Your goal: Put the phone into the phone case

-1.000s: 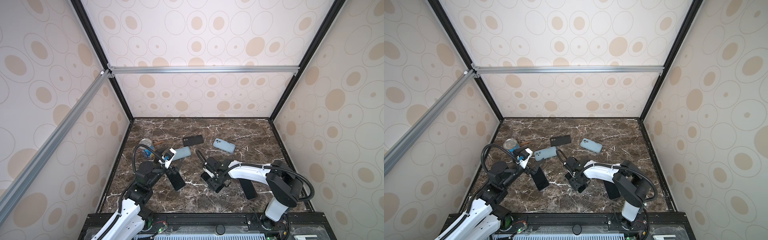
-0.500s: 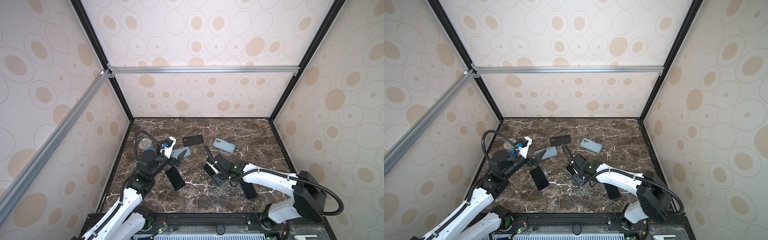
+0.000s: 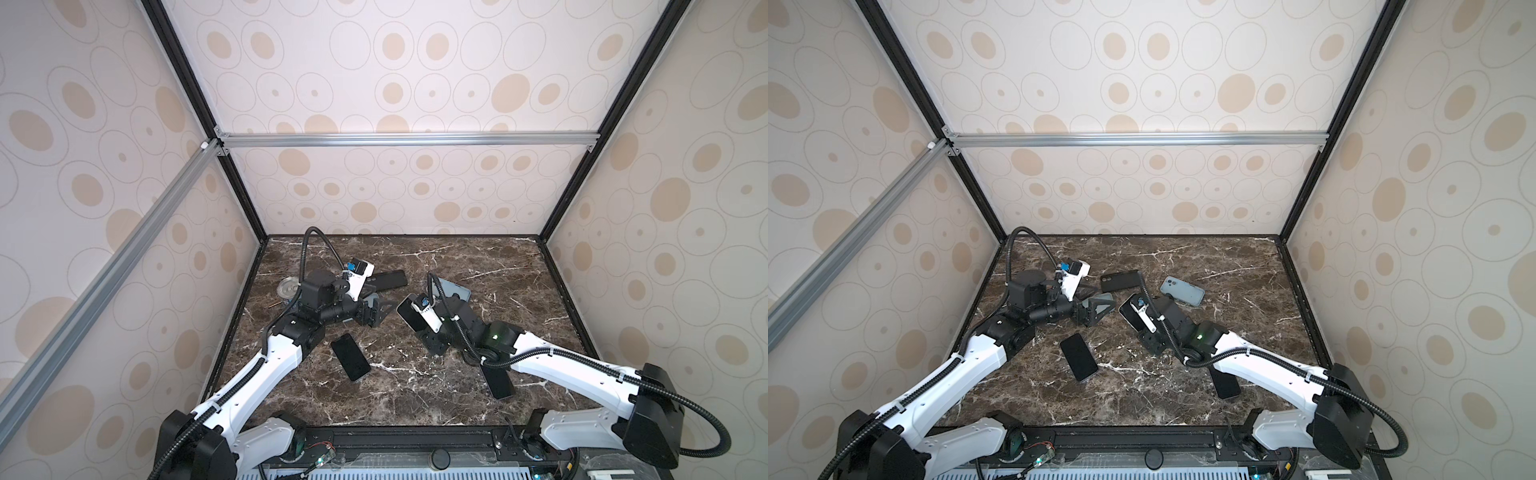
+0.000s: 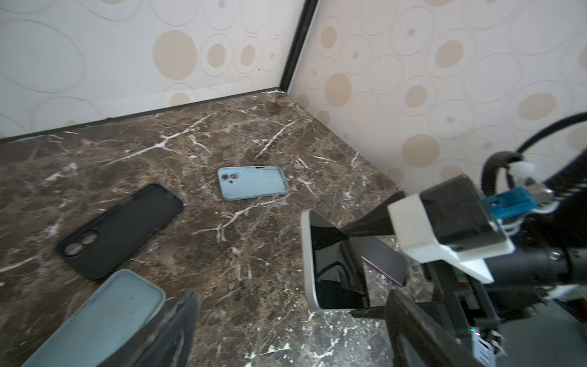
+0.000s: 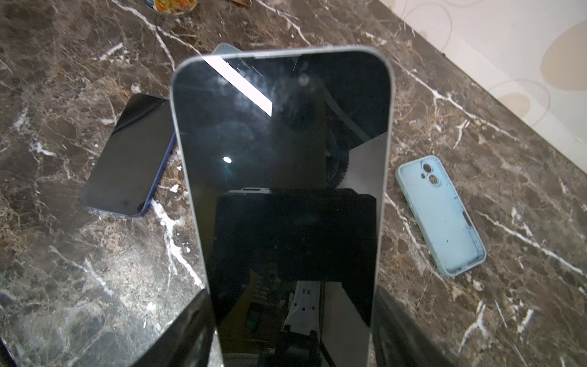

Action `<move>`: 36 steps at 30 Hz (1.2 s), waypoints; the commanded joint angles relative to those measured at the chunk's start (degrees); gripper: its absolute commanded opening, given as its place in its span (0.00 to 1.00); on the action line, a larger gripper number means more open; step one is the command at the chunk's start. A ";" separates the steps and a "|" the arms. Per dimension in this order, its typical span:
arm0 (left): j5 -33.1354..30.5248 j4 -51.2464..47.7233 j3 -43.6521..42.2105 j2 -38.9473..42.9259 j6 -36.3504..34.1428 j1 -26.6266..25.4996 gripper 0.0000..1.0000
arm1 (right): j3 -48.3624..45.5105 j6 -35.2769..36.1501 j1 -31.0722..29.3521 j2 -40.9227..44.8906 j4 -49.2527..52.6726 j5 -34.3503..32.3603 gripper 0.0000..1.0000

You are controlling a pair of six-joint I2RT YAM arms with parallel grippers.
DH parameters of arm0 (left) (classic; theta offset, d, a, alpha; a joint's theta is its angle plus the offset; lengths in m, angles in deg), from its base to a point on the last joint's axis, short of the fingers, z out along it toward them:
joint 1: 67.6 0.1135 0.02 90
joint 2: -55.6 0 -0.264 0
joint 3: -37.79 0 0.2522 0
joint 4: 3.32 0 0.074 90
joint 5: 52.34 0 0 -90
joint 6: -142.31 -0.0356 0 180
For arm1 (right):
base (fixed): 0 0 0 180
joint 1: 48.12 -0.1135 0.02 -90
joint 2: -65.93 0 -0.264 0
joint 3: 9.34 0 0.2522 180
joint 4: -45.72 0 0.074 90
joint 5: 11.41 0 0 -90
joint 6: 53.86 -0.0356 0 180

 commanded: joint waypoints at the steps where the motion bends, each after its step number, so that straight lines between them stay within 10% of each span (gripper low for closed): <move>1: 7.88 0.75 1.47 -0.91 3.18 -0.27 0.90 | 2.09 4.24 0.07 0.77 -5.94 2.23 0.52; 10: 13.69 3.47 1.01 -3.18 7.30 -0.20 0.70 | 1.98 7.22 -0.65 0.05 -11.83 8.98 0.53; 30: 12.75 5.11 0.61 -2.20 9.00 0.50 0.00 | 3.84 11.72 -4.13 -1.94 -14.78 -1.75 0.52; 36: 9.73 8.45 -0.17 0.15 10.93 1.53 0.00 | 3.90 8.20 -4.16 -0.68 -16.74 -4.34 0.91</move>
